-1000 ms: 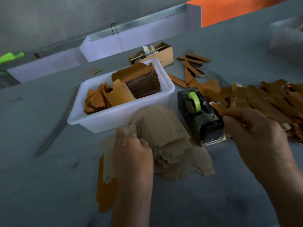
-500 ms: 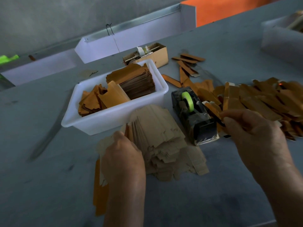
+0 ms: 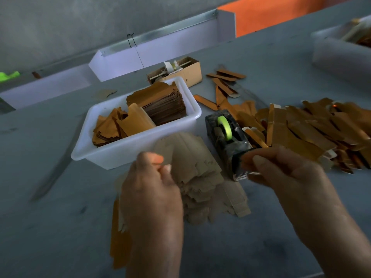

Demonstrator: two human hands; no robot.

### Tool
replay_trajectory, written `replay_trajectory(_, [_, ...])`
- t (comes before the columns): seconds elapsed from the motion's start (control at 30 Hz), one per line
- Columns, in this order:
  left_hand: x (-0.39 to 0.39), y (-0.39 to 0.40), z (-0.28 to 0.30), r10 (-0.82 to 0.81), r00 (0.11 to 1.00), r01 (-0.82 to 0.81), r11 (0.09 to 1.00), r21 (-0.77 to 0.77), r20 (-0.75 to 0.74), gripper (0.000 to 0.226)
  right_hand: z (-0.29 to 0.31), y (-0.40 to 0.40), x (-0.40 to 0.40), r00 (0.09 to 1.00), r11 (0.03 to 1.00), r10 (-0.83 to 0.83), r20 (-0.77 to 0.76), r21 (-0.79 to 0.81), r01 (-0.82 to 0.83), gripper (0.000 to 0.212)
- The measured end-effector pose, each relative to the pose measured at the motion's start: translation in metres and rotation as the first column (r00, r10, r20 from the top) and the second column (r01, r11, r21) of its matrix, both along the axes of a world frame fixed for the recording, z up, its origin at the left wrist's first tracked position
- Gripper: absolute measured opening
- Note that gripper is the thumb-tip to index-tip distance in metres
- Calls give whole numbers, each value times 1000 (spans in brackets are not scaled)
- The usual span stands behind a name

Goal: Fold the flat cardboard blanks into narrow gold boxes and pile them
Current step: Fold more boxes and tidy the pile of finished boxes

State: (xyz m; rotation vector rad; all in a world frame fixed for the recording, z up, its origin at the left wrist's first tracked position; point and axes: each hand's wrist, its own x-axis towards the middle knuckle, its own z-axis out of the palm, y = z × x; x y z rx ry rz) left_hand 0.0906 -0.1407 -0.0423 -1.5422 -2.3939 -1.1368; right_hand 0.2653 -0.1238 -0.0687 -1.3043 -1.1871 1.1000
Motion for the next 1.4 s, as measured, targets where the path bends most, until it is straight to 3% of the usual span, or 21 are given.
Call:
replay_trajectory(0.1, [29,-5,6,-100,995,99,995,-8,-27,12,2,-7,-19,874,941,249,-418,-107,-320,29])
replay_trajectory(0.17, [49,-8,2,-194,978,193,981,-25,-79,12,1,-7,-28,781,896,281,-558,-140,-422,32])
replay_trajectory(0.27, [61,-14,-6,-323,944,320,946,-48,-63,8,-3,-2,-31,786,906,213,-580,-183,-380,21])
replay_trajectory(0.37, [54,-14,-10,-378,895,392,920,-15,237,13,-9,3,-27,803,929,148,-577,-197,-314,21])
replay_trajectory(0.47, [33,-9,-4,-280,936,256,957,136,213,20,-14,6,-23,834,938,132,-536,-205,-279,20])
replay_trajectory(0.53, [21,-4,0,-222,944,206,974,91,242,33,-15,6,-20,849,939,129,-513,-212,-271,21])
replay_trajectory(0.57, [16,-2,-1,-212,915,217,976,24,343,38,-15,6,-19,854,938,134,-503,-215,-273,24])
replay_trajectory(0.63, [8,-1,-1,-204,768,312,947,-76,608,41,-15,4,-18,855,931,151,-496,-219,-291,32])
replay_trajectory(0.7, [7,-1,-3,-204,645,419,900,-118,736,36,-15,3,-18,859,925,174,-482,-219,-311,34])
replay_trajectory(0.87, [12,1,-10,-180,622,463,870,-172,762,33,-16,3,-16,872,916,223,-436,-212,-340,29])
replay_trajectory(1.0, [13,3,-13,-209,614,460,879,-129,761,23,-17,2,-14,831,886,285,-478,-200,-418,26])
replay_trajectory(1.1, [16,3,-15,-218,591,426,902,-71,777,18,-20,-1,-13,852,883,312,-420,-203,-423,21])
replay_trajectory(1.23, [21,3,-19,-237,651,379,925,-39,721,15,-14,-3,-14,901,916,296,-317,-172,-362,17])
replay_trajectory(1.3, [24,2,-19,-255,664,376,926,-20,703,13,-12,-4,-15,969,957,245,-44,-148,-248,11])
replay_trajectory(1.37, [26,2,-19,-262,684,363,932,-7,681,16,-8,-8,-17,942,993,121,314,-54,-109,11])
replay_trajectory(1.4, [27,2,-19,-262,691,355,935,0,674,15,-6,-10,-21,912,998,57,405,-3,-61,14])
